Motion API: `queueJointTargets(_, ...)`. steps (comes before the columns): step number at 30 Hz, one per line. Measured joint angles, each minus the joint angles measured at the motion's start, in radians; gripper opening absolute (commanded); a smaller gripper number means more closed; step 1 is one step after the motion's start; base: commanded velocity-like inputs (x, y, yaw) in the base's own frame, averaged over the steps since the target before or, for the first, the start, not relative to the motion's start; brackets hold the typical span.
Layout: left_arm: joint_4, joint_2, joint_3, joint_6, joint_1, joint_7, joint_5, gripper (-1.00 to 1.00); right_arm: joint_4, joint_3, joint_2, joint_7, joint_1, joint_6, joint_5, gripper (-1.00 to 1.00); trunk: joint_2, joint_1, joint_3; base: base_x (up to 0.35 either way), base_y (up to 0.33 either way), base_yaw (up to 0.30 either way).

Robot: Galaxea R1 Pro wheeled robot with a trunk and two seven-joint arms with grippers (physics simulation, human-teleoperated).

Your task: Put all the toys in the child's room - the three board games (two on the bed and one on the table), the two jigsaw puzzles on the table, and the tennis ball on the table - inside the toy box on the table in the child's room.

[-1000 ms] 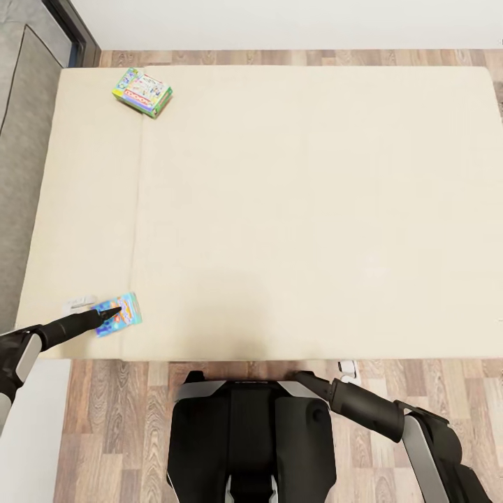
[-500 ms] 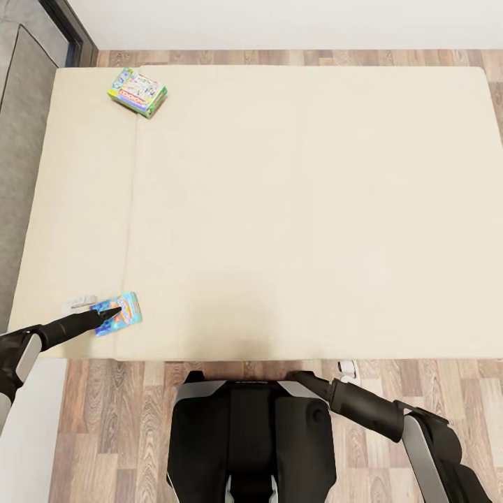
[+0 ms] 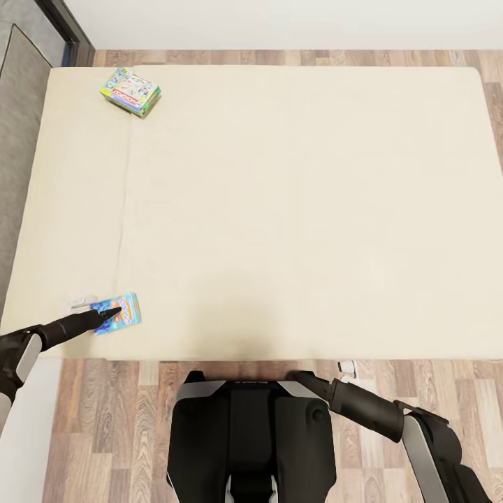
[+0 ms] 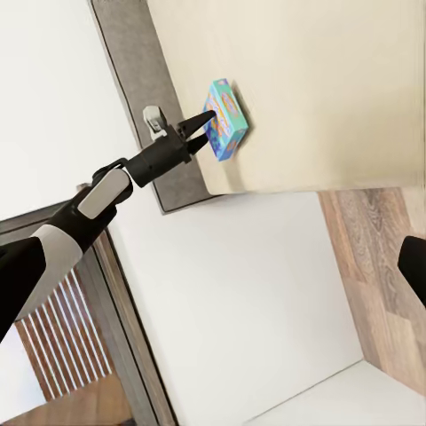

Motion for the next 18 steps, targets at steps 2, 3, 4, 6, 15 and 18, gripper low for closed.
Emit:
queueJointTargets(2, 0.0, 0.0, 0.0, 0.0, 0.0, 0.0, 0.0, 1.0, 0.0, 0.0, 0.0, 0.0, 0.0, 0.0, 0.0, 1.0, 0.0, 0.0, 0.0, 0.0, -0.202, 0.0)
queueJointTargets(3, 0.0, 0.0, 0.0, 0.0, 0.0, 0.0, 0.0, 1.0, 0.0, -0.001, 0.0, 0.0, 0.0, 0.0, 0.0, 1.0, 0.0, 0.0, 0.0, 0.0, -0.23, 0.0)
queueJointTargets(4, 0.0, 0.0, 0.0, 0.0, 0.0, 0.0, 0.0, 1.0, 0.0, -0.001, 0.0, 0.0, 0.0, 0.0, 0.0, 1.0, 0.0, 0.0, 0.0, 0.0, -0.188, 0.0)
queueJointTargets(6, 0.0, 0.0, 0.0, 0.0, 0.0, 0.0, 0.0, 1.0, 0.0, -0.001, 0.0, 0.0, 0.0, 0.0, 0.0, 1.0, 0.0, 0.0, 0.0, 0.0, -0.135, 0.0)
queueJointTargets(15, -0.001, 0.0, 0.001, 0.0, 0.0, 0.0, 0.0, 1.0, 0.0, -0.001, 0.0, 0.001, 0.0, 0.001, 0.0, 1.0, 0.0, 0.0, 0.0, 0.0, -0.055, 0.0)
queueJointTargets(18, -0.001, 0.0, 0.0, 0.0, 0.0, 0.001, 0.0, 1.0, -0.001, -0.001, 0.0, 0.001, 0.0, 0.001, 0.0, 1.0, 0.0, 0.0, 0.0, 0.0, -0.21, 0.0)
